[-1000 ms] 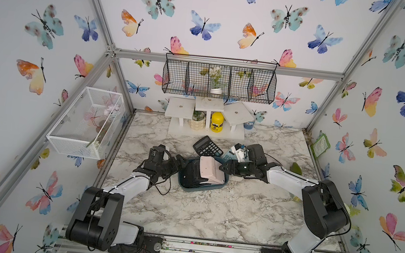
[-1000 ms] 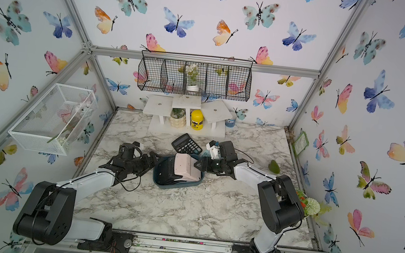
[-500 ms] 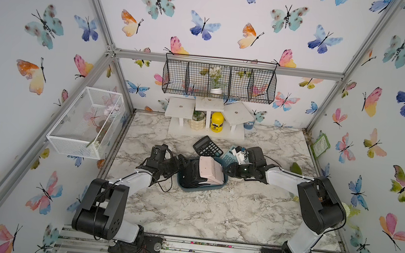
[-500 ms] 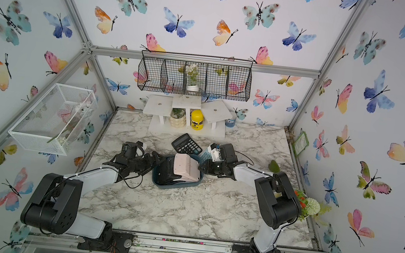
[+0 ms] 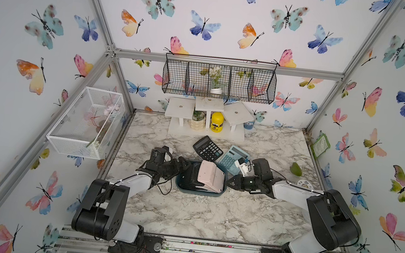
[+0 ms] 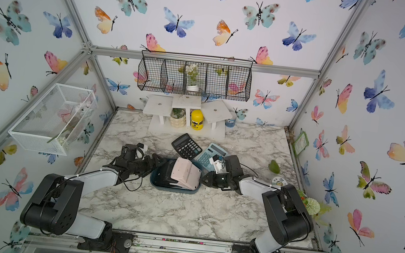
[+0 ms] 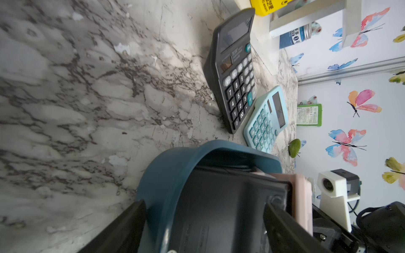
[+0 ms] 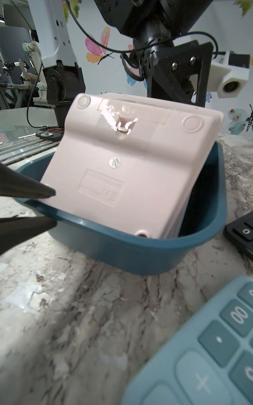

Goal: Put the calculator in the storage box
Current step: Adjust the storage box at the center of the board.

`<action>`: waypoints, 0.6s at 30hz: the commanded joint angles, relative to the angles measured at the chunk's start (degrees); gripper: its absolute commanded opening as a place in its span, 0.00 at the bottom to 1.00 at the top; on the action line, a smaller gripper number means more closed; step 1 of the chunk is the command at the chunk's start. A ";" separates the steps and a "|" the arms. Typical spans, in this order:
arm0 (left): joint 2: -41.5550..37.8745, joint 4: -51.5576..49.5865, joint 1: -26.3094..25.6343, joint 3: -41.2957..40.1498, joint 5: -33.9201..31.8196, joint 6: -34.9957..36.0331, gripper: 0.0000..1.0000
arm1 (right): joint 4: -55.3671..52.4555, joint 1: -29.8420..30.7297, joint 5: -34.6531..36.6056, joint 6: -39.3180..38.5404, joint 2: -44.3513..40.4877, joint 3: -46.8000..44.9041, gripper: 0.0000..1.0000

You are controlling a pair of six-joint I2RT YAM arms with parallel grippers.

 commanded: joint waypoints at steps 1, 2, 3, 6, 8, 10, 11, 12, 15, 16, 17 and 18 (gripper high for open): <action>-3.93 0.04 -3.24 -3.19 3.77 -1.52 0.90 | -2.72 0.38 -1.21 -1.99 -3.45 -0.13 0.20; -4.98 0.04 -3.88 -4.29 3.35 -1.87 0.90 | -5.31 0.34 0.87 -2.93 -4.23 0.22 0.21; -6.04 0.03 -4.19 -5.23 3.14 -2.25 0.90 | -7.60 0.35 2.85 -3.56 -4.89 0.46 0.23; -8.68 -0.10 -4.64 -7.45 2.81 -2.94 0.90 | -14.39 0.30 10.12 -5.98 -6.76 1.77 0.30; -9.72 -1.79 -4.63 -7.60 1.87 -1.93 0.90 | -17.73 0.12 14.14 -6.89 -7.67 2.78 0.35; -9.88 -4.77 -4.46 -6.17 -0.56 0.27 0.90 | -20.35 -0.44 17.86 -7.55 -8.26 4.09 0.41; -10.02 -5.87 -4.37 -5.50 -1.14 0.81 0.91 | -21.29 -0.70 19.27 -7.61 -8.47 4.70 0.44; -10.22 -6.64 -4.28 -4.83 -1.17 1.20 0.91 | -22.31 -0.89 21.06 -7.61 -8.73 5.53 0.49; -12.20 -6.75 -4.28 -4.21 -1.17 0.75 0.91 | -23.10 -1.02 25.38 -6.72 -9.12 8.51 0.75; -12.92 -6.82 -4.25 -4.26 -1.14 0.54 0.92 | -23.08 -1.02 26.26 -6.41 -8.91 9.56 0.81; -13.81 -7.02 -4.22 -4.24 -3.18 0.52 0.92 | -22.91 -1.02 26.86 -6.26 -8.40 10.96 0.85; -14.54 -7.65 -4.16 -4.31 -3.93 0.61 0.92 | -22.52 -1.09 27.62 -5.94 -7.64 12.11 0.87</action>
